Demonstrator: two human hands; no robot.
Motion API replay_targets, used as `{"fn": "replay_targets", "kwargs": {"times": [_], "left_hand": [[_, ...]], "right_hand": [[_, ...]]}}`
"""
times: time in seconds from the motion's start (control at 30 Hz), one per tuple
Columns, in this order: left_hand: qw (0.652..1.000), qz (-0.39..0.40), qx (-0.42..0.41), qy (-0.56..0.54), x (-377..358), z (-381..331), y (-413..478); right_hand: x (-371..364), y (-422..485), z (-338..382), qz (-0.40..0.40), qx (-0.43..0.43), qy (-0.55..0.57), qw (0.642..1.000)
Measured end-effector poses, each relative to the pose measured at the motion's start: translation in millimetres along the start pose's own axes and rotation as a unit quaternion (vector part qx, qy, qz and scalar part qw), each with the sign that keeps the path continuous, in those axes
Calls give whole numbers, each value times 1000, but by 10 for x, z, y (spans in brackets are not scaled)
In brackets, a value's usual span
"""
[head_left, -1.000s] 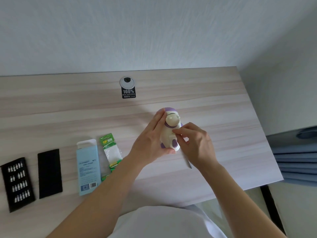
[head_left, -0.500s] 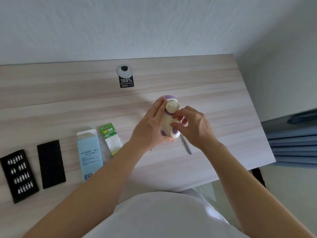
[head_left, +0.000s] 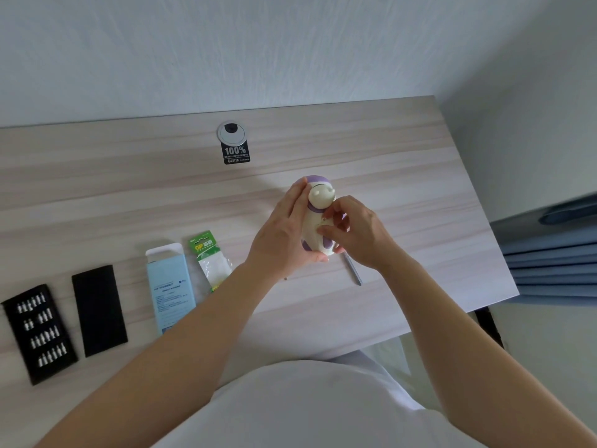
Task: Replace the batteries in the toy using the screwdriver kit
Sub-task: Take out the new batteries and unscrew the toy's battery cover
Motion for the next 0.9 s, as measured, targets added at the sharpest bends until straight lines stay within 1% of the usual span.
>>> {"fn": "replay_targets", "kwargs": {"times": [0.1, 0.23, 0.4, 0.53, 0.63, 0.8, 0.9], "left_hand": [[1000, 4, -3, -3, -4, 1, 15], [1000, 9, 3, 1, 6, -1, 15], [1000, 15, 6, 11, 23, 15, 4], [1000, 24, 11, 6, 30, -5, -1], [999, 29, 13, 5, 42, -29, 9], [1000, 23, 9, 11, 50, -21, -13], [1000, 17, 8, 15, 50, -11, -19]], "right_hand": [[13, 15, 3, 14, -6, -1, 1000], [11, 15, -11, 12, -7, 5, 1000], [-11, 1, -10, 16, 16, 7, 1000], [-25, -75, -21, 4, 32, 28, 999], [-56, -176, -31, -23, 62, 30, 997], [-79, -293, -89, -83, 69, 44, 993], [-71, -343, -128, -126, 99, 52, 986]]}}
Point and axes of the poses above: each hand's wrist, its own y-axis towards the middle knuckle, its own x-axis out of the back of the hand, z = x × y, the point moved 4 cm from there along y, towards the middle knuckle, and after that the axes turned 6 degrees about z, right-handed, at the moved point
